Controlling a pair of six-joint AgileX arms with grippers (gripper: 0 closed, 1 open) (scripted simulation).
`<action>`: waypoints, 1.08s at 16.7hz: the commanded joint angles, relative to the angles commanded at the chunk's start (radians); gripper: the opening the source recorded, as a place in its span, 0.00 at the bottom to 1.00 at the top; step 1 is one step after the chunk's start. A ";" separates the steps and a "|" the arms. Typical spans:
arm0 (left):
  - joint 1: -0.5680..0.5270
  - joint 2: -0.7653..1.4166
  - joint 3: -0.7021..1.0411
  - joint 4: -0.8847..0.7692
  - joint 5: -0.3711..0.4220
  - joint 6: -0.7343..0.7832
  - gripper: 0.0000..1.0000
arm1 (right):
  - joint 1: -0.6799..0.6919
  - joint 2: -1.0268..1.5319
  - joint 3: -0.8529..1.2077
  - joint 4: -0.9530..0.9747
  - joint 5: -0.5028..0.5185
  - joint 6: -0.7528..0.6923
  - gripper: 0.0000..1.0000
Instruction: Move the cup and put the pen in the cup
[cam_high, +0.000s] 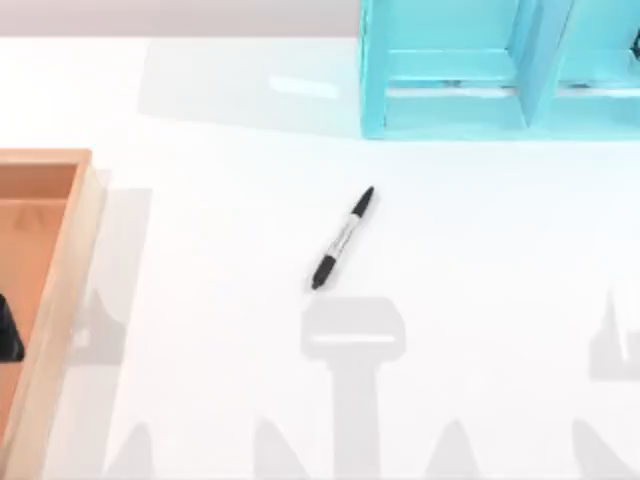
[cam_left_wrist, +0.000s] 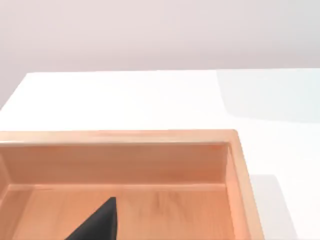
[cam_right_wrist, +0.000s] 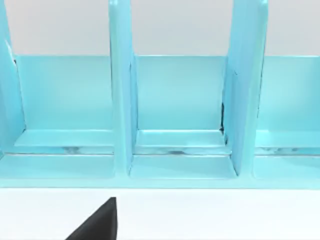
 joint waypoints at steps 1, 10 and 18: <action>0.010 0.075 0.067 -0.059 0.000 0.011 1.00 | 0.000 0.000 0.000 0.000 0.000 0.000 1.00; 0.112 0.991 0.787 -0.679 -0.007 0.125 1.00 | 0.000 0.000 0.000 0.000 0.000 0.000 1.00; 0.170 1.503 1.209 -1.044 -0.007 0.193 1.00 | 0.000 0.000 0.000 0.000 0.000 0.000 1.00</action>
